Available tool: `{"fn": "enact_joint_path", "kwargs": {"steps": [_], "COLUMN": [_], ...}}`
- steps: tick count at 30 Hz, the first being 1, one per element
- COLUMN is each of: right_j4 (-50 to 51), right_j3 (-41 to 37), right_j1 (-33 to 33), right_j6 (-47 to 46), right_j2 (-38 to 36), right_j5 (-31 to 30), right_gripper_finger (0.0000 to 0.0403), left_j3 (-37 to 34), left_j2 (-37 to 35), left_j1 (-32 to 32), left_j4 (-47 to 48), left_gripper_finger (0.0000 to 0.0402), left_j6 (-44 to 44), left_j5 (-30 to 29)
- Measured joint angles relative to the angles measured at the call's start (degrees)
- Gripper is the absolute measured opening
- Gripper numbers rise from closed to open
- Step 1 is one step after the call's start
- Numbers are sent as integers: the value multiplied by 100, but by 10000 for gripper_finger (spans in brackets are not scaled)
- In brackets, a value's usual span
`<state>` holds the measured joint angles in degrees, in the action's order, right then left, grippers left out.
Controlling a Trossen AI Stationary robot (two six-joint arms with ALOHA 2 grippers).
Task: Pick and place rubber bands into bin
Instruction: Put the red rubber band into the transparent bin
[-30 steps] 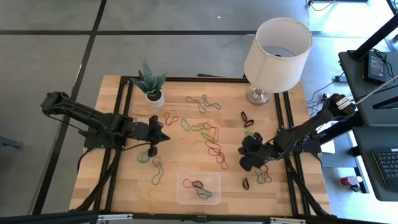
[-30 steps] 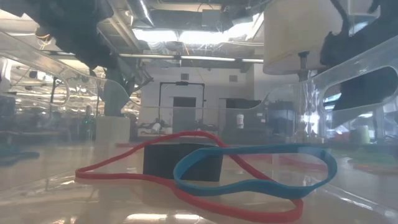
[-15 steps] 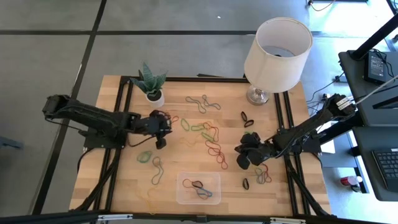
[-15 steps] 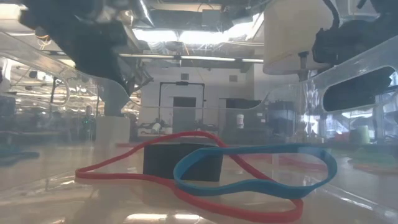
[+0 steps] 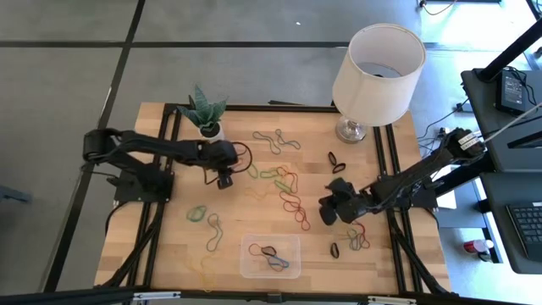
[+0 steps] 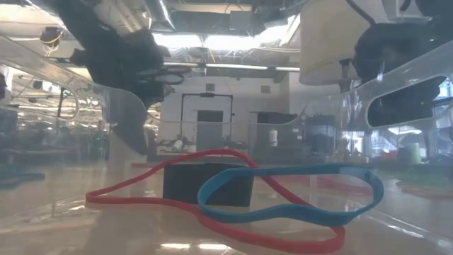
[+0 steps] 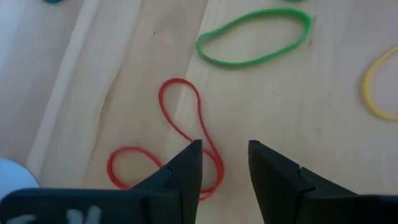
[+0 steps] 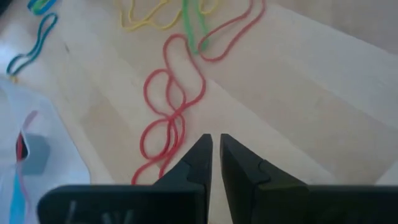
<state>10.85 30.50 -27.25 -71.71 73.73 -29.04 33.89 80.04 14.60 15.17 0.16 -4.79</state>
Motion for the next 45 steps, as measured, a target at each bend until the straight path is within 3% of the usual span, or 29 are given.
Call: {"fn": "enact_joint_path", "kwargs": {"steps": [6,12,16,22,25,29,34,38,45], "right_j4": [-218,-420,-495,-510,-510,-509,-491,-423,-308], "right_j3": [2,4,4,4,4,4,4,4,4], "right_j1": [189,368,453,475,475,470,422,185,-442], "right_j6": [-28,-28,-4,3,17,165,441,470,468], "right_j2": [0,0,0,0,1,2,2,2,2], "right_j5": [2,0,1,2,4,128,851,1237,1266], "right_gripper_finger": [37,37,37,37,37,37,37,37,37], "left_j3": [102,133,97,171,510,1171,2150,3103,5188], "left_j2": [570,803,605,-59,-332,-489,-210,409,1960], "left_j1": [29,36,-116,-588,-991,-1737,-2715,-3306,-4053], "left_j4": [18,171,250,901,1549,2176,2526,2902,3804], "left_gripper_finger": [103,63,9,3,2,2,2,2,2], "left_j6": [446,221,53,-172,-605,-1219,-1934,-2400,-2897], "left_j5": [-13,232,233,411,97,-471,-1129,-1503,-1719]}}
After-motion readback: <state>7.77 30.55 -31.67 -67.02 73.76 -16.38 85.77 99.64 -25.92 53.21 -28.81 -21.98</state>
